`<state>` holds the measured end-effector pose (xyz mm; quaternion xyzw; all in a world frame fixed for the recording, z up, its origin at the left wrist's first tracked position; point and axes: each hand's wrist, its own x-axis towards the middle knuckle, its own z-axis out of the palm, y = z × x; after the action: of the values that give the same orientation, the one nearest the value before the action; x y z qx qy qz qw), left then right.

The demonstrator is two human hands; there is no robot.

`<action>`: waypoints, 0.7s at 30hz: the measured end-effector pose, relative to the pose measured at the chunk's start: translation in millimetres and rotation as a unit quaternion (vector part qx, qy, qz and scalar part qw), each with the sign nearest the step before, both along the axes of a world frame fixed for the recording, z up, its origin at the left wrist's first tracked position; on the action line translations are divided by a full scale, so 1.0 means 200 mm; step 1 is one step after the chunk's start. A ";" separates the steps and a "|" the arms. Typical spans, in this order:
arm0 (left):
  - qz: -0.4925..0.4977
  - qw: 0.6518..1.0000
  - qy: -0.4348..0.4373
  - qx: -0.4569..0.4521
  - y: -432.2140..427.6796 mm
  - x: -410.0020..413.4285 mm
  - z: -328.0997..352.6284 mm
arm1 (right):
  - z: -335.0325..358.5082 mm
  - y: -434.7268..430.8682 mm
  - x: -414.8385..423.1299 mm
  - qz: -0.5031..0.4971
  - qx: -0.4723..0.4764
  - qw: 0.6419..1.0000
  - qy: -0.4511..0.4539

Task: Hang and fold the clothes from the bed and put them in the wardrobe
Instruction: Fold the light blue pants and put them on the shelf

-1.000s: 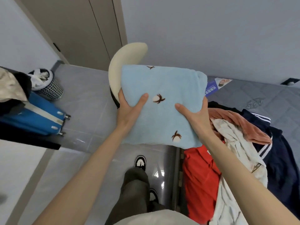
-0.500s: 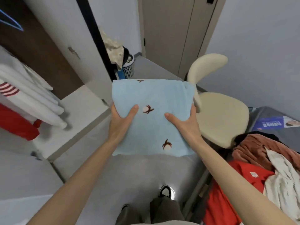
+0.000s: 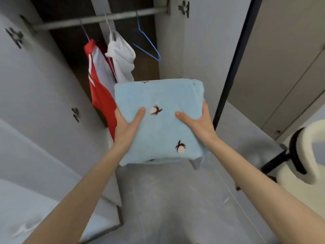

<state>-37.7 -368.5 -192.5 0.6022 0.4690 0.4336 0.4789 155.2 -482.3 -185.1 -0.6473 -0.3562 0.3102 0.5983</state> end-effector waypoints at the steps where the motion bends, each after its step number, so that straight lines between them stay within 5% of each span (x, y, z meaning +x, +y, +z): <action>1: 0.005 1.000 -0.009 0.012 0.06 -0.04 0.08 | 0.07 0.08 -0.03 0.007 0.012 1.000 -0.008; 21: 0.045 0.968 -0.123 0.216 1.45 0.22 1.62 | 1.61 1.63 0.38 0.104 0.251 0.956 -0.109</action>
<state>7.2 -78.6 130.8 0.6117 0.3285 0.6161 0.3719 231.6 -157.1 136.1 -0.4657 -0.5514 0.1991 0.6629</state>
